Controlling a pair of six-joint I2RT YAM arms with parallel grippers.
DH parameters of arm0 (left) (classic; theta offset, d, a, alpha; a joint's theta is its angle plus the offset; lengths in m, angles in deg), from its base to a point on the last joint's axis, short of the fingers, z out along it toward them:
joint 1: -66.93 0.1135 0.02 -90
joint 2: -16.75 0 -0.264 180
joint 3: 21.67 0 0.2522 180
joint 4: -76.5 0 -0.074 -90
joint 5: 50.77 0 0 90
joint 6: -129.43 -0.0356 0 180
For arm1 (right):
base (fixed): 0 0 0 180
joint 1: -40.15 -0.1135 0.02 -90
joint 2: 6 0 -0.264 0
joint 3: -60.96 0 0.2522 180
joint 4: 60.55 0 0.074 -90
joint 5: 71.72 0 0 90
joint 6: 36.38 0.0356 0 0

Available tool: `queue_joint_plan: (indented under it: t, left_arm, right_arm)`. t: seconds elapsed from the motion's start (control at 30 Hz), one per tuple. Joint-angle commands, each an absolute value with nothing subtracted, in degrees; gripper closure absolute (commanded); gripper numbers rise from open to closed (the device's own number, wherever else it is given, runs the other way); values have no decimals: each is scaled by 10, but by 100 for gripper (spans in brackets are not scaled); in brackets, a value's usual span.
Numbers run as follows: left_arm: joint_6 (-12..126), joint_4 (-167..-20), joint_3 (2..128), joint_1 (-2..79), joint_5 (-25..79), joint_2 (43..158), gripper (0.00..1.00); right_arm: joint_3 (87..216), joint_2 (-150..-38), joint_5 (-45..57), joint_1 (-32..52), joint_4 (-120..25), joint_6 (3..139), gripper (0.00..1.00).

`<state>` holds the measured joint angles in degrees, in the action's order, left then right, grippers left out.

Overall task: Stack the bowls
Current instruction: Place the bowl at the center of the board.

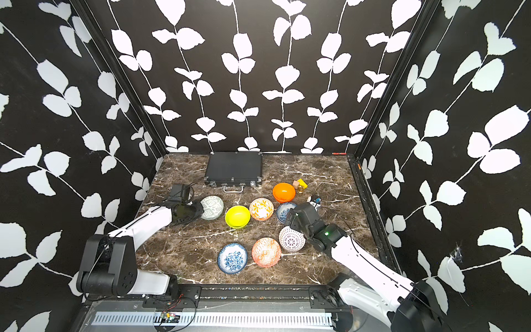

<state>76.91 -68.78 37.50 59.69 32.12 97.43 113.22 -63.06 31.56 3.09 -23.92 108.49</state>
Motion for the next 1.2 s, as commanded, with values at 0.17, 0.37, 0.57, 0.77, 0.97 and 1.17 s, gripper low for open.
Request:
queue_joint_plan:
  t: [0.17,0.37,0.57,0.77,0.97,1.17]
  left_arm:
    - [765,-669,406,597,365,984,100]
    - [764,-661,425,598,365,1009,100]
    - [781,-670,412,598,353,1013,100]
    - [788,-677,394,597,357,1013,100]
    - [785,-680,393,598,361,1022,73]
    - [784,-673,396,598,361,1008,41]
  right_arm:
    - [1139,-641,327,33,-252,1082,4]
    - [1139,-642,327,33,-252,1081,4]
    - [1140,-642,326,33,-252,1081,4]
    - [1139,-641,326,33,-252,1082,4]
    - [1140,-643,322,33,-251,1081,4]
    - [1144,-643,313,33,-245,1079,3]
